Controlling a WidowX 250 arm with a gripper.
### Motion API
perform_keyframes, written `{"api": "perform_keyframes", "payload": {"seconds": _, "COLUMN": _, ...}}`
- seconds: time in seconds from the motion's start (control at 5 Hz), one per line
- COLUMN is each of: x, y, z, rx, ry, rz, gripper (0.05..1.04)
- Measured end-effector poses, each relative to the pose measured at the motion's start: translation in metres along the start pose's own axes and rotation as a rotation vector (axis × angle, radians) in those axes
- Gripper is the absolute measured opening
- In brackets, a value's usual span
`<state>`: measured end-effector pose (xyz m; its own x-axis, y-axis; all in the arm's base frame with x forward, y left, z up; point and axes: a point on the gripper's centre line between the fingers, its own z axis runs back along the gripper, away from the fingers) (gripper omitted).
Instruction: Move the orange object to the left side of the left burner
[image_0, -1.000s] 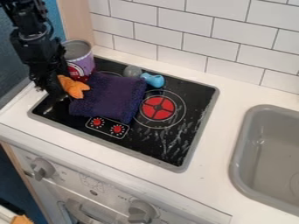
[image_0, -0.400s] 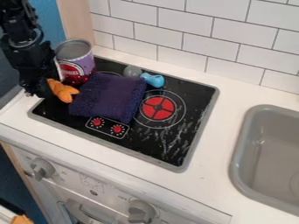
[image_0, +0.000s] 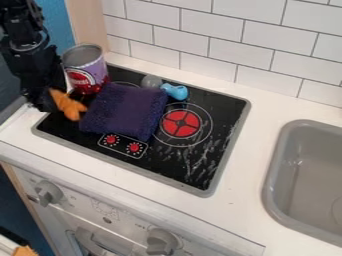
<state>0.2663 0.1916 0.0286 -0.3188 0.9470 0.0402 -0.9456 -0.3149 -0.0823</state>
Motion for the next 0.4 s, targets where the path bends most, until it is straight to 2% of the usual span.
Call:
{"api": "perform_keyframes", "payload": {"seconds": 0.2, "x": -0.0026, "y": -0.0009, "z": 0.0003, "rx": 0.003, "ry": -0.006, "rz": -0.006, "gripper": 1.007}}
{"api": "perform_keyframes", "payload": {"seconds": 0.4, "x": -0.0090, "y": -0.0025, "z": 0.0027, "rx": 0.013, "ry": -0.004, "rz": -0.024, "gripper": 1.003}}
